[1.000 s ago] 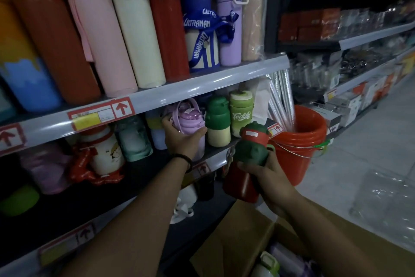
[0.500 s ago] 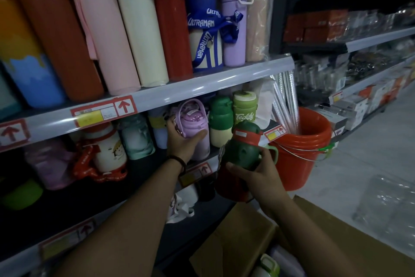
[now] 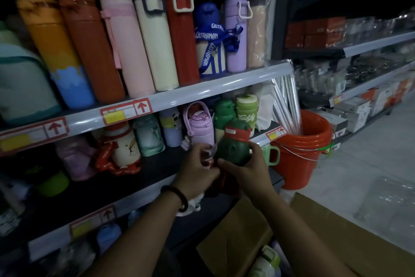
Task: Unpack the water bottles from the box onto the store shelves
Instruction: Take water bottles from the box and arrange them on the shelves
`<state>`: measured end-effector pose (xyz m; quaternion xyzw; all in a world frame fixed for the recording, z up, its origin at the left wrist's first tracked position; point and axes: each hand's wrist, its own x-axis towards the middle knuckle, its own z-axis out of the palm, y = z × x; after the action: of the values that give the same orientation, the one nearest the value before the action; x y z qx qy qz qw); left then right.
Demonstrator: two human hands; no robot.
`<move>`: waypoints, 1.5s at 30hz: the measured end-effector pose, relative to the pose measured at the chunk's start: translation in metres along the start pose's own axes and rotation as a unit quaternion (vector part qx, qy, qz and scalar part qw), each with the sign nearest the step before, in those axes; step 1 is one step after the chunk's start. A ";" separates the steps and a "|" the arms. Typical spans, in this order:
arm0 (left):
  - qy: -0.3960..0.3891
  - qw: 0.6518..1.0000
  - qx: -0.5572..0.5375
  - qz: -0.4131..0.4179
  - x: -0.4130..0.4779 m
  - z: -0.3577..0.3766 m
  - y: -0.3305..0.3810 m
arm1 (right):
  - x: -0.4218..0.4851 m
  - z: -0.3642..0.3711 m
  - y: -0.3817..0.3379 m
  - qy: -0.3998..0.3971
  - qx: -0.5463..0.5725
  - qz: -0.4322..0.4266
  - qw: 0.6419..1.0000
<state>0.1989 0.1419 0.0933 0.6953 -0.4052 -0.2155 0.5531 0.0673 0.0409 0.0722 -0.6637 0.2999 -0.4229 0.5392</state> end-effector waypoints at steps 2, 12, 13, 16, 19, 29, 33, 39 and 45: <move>-0.079 0.997 0.005 -0.005 -0.016 0.005 0.000 | -0.004 0.002 -0.006 0.011 -0.014 -0.011 1.000; 0.060 0.995 0.060 0.044 -0.020 0.004 -0.005 | -0.024 0.007 -0.031 -0.162 0.061 -0.038 0.984; 0.076 0.996 0.037 0.034 -0.018 0.004 -0.006 | -0.024 0.007 -0.032 -0.173 0.077 -0.027 0.982; 0.120 0.993 -0.006 0.008 -0.009 0.000 -0.015 | -0.026 0.012 -0.036 -0.219 0.098 0.001 0.971; 0.150 0.988 -0.023 -0.003 0.000 -0.010 -0.021 | -0.027 0.017 -0.037 -0.233 0.103 0.013 0.967; 0.310 0.950 -0.003 -0.021 0.029 -0.064 -0.033 | -0.019 -0.001 -0.017 -0.206 0.132 0.045 0.969; 0.339 0.940 0.042 0.002 0.041 -0.074 -0.045 | -0.020 -0.001 -0.011 -0.199 0.135 0.067 0.968; 0.317 0.947 0.041 -0.003 0.055 -0.075 -0.059 | -0.026 -0.006 0.005 -0.213 0.134 0.082 0.964; 0.261 0.962 0.067 -0.038 0.057 -0.077 -0.070 | -0.032 -0.006 0.008 -0.204 0.120 0.086 0.968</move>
<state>0.3117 0.1462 0.0581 0.7777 -0.2335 -0.0205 0.5833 0.0475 0.0631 0.0569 -0.6381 0.1866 -0.2641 0.6988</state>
